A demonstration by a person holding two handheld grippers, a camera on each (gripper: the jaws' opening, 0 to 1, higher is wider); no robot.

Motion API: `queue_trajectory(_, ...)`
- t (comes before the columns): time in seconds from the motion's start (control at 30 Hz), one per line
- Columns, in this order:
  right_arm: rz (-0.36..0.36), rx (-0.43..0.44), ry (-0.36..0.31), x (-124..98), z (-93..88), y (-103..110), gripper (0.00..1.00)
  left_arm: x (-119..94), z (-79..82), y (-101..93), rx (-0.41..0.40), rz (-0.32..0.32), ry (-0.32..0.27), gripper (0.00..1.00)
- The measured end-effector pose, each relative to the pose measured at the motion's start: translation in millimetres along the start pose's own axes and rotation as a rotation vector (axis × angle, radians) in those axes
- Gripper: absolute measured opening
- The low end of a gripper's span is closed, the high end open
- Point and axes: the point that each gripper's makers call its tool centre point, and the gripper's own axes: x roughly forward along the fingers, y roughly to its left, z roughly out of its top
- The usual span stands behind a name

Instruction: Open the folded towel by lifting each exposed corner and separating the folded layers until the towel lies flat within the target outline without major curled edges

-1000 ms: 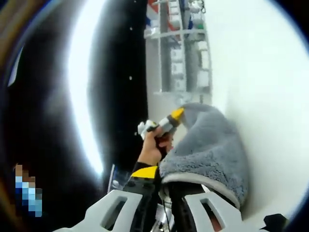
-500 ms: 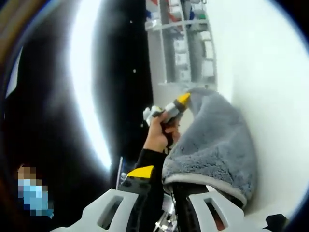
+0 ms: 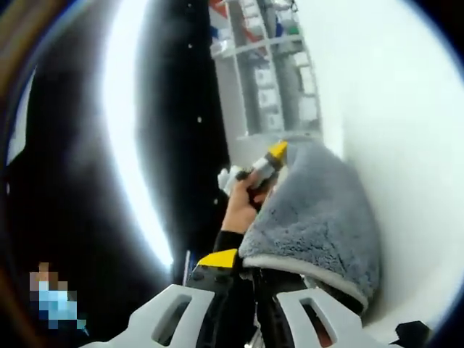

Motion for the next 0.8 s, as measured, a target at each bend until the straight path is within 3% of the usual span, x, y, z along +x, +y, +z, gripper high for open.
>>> queue_trajectory(0.03, 0.005, 0.011, -0.026, -2, 8.3, 1, 0.03, 6, 8.9, 1.2, -0.018, -0.005, -0.014, 0.03)
queue_trajectory(0.13, 0.013, 0.021, -0.051, -6, 19.4, 2, 0.03, 16, 12.7, -2.9, -0.030, -0.006, -0.022, 0.03)
queue_trajectory(0.47, 0.003, 0.055, -0.095, -17, 39.2, -7, 0.03, 49, 13.2, -20.1, -0.028, -0.003, -0.032, 0.05)
queue_trajectory(0.8, 0.017, 0.018, -0.131, -19, 51.5, 7, 0.06, 74, 5.4, -42.4, -0.014, -0.028, -0.028, 0.09)
